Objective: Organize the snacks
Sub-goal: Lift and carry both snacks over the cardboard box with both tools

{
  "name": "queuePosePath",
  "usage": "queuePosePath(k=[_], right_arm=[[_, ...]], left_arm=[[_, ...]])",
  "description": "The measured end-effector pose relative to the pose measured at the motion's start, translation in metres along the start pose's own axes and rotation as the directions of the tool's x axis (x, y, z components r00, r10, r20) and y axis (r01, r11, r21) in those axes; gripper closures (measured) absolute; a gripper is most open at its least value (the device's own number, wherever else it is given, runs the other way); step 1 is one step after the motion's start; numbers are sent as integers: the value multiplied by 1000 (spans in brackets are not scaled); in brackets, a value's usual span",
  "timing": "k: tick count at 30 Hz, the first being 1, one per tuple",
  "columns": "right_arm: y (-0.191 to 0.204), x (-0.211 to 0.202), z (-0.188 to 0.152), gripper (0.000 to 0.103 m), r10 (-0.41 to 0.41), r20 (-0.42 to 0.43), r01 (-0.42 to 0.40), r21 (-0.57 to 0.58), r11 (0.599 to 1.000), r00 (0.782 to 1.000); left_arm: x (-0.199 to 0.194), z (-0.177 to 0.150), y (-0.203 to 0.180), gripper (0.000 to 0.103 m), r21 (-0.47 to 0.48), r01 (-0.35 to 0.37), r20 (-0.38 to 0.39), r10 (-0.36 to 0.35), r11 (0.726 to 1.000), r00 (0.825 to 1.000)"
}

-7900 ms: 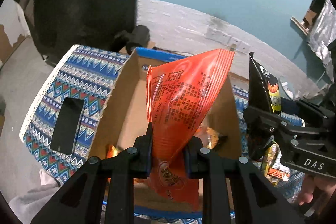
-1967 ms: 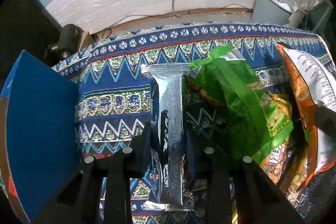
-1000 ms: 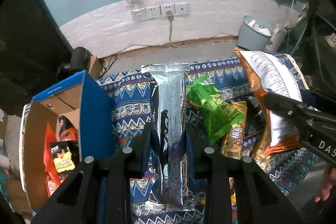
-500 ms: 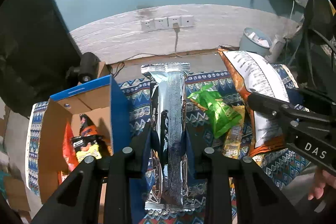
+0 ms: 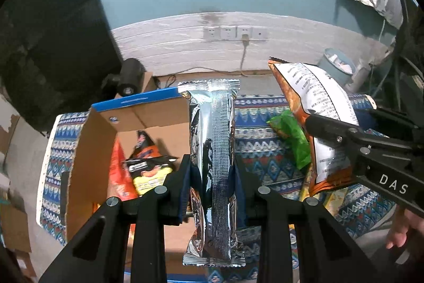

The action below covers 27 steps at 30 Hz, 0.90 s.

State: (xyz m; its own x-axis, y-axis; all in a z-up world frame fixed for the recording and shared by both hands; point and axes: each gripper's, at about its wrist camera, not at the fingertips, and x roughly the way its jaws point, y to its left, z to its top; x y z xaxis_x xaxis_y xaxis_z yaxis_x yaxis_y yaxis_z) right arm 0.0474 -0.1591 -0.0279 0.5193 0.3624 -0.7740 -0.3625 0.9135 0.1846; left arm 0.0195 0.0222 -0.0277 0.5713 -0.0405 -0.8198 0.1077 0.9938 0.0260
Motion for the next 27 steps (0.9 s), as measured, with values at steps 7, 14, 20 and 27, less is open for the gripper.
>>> queuePosePath(k=[7,14,20,27], right_arm=[[34,14,12,67,35,-12,-35,-46,998,999],[69,30,23,67,71,-31,-74,-87,993,997],[101,46,32,67,100,-49,-105,-124,987,994],[135,66,38,67,124,-81,-136,-161,978,989]], left_arm=[[-3,-7,36,73,-54,-12,-1,11,998,1000],[1,-17,73,73,-117,-28,-11,27,993,1000],[6,-25,107,73,-177,-40,-24,37,983,999],[11,-33,140,73,-234,-62,-43,53,970,998]])
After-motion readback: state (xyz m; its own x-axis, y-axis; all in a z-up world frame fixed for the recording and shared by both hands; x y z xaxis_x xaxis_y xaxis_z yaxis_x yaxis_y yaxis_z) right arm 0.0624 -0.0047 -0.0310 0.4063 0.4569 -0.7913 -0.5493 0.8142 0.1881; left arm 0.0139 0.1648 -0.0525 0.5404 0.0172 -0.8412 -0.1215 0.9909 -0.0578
